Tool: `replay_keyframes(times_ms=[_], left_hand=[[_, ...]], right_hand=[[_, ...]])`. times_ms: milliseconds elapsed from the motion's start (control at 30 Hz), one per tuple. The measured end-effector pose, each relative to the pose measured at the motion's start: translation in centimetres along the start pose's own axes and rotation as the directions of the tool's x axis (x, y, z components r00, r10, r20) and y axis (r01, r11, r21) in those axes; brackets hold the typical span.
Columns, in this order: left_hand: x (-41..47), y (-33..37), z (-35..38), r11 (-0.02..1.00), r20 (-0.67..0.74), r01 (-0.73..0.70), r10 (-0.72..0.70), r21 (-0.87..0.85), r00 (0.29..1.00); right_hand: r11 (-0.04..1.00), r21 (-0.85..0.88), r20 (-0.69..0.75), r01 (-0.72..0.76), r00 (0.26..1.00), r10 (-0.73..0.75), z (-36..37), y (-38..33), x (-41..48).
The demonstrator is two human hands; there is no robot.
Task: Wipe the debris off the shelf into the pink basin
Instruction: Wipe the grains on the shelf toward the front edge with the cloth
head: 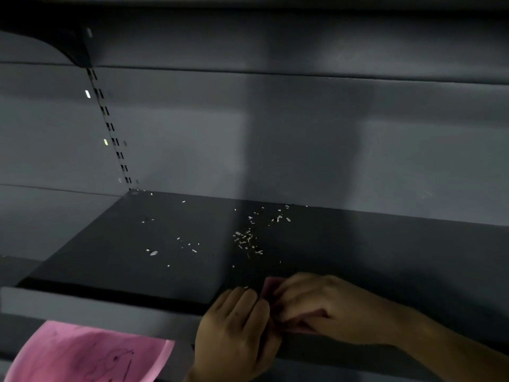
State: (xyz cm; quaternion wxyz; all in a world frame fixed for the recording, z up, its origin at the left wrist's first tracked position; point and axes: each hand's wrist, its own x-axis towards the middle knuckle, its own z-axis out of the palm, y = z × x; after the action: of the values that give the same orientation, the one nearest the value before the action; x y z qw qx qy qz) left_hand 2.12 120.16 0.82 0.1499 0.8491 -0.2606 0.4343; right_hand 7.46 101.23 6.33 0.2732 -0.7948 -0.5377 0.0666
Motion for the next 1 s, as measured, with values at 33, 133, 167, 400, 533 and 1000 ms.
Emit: replay_keyframes(times_ms=[33, 133, 167, 400, 533, 1000], left_hand=[[-0.1, -0.1, 0.0, 1.000, -0.003, 0.001, -0.001, 0.000, 1.000], [-0.1, -0.1, 0.0, 1.000, -0.016, 0.011, -0.011, -0.003, 1.000], [-0.1, -0.1, 0.0, 1.000, -0.014, 0.010, -0.010, 0.002, 1.000], [0.1, 0.0, 0.0, 0.999, -0.005, 0.020, -0.020, 0.029, 1.000], [0.1, 0.1, 0.1, 0.999, -0.008, 0.043, -0.043, 0.031, 0.999], [0.1, 0.1, 0.3, 0.999, -0.005, 0.049, -0.049, 0.020, 0.999]], right_hand=[[1.000, -0.018, 0.012, 0.019, 1.000, -0.019, 0.3, 0.0, 1.0], [0.997, -0.075, 0.026, 0.012, 1.000, -0.010, 1.2, 0.4, 2.7], [0.993, -0.114, 0.013, 0.009, 1.000, -0.007, 1.3, 0.7, 2.8], [0.934, -0.320, -0.218, -0.160, 0.972, 0.091, -0.1, 1.3, 2.9], [0.923, -0.233, -0.551, -0.306, 0.824, 0.134, -3.2, 1.8, 0.2], [0.652, -0.161, -0.367, -0.741, 0.658, 0.658, 0.5, 4.4, 3.9]])
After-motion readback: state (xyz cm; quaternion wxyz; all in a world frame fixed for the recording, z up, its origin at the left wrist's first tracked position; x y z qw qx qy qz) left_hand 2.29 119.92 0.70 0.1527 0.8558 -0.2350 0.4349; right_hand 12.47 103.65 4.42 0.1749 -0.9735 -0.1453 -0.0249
